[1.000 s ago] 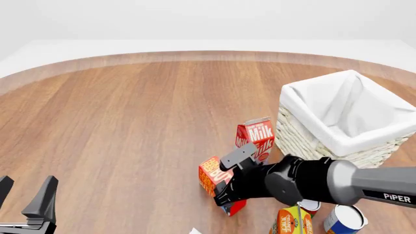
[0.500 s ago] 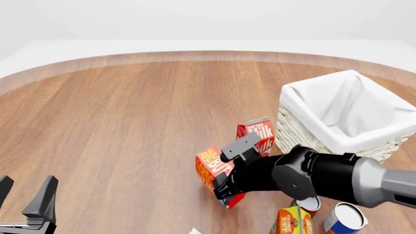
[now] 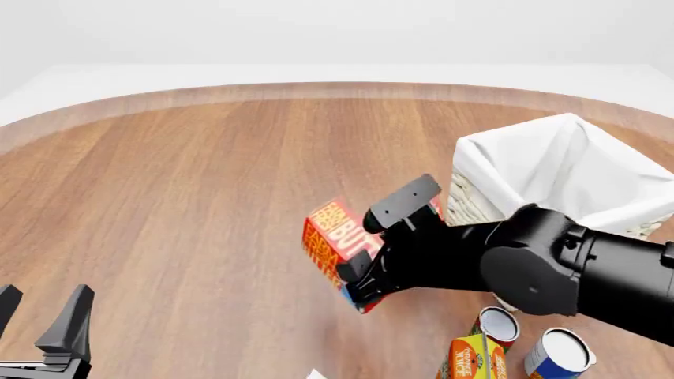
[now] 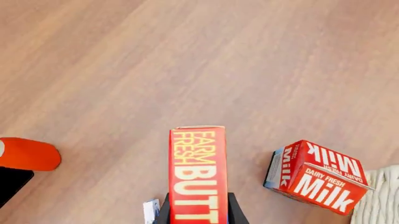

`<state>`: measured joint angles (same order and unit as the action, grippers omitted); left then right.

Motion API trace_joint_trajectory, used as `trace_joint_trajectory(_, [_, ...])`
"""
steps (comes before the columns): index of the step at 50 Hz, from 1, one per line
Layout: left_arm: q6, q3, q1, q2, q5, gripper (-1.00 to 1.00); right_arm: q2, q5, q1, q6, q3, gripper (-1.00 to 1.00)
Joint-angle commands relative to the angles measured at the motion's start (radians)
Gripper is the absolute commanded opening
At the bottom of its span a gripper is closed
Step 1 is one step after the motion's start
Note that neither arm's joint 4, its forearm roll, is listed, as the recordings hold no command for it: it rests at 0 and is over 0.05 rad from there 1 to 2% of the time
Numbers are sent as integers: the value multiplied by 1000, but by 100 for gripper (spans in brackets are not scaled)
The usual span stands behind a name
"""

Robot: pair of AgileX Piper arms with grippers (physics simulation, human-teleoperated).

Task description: Pick up the cream cheese box and the butter, and put them in the basket.

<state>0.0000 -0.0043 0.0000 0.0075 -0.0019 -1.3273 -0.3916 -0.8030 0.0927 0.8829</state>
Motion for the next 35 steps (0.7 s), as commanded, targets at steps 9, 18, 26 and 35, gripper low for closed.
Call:
trace_joint_trajectory(9, [0, 0, 0, 0, 0, 100, 112, -59, -27, 63, 78, -100])
trace_joint_trajectory(18, [0, 0, 0, 0, 0, 100, 151, -99, 10, 55, 141, -100])
trace_joint_trajectory(26, [0, 0, 0, 0, 0, 100, 177, -140, 89, 68, 225, -100])
trace_joint_trajectory(35, [0, 0, 0, 0, 0, 100, 207, -154, 161, 110, 281, -100])
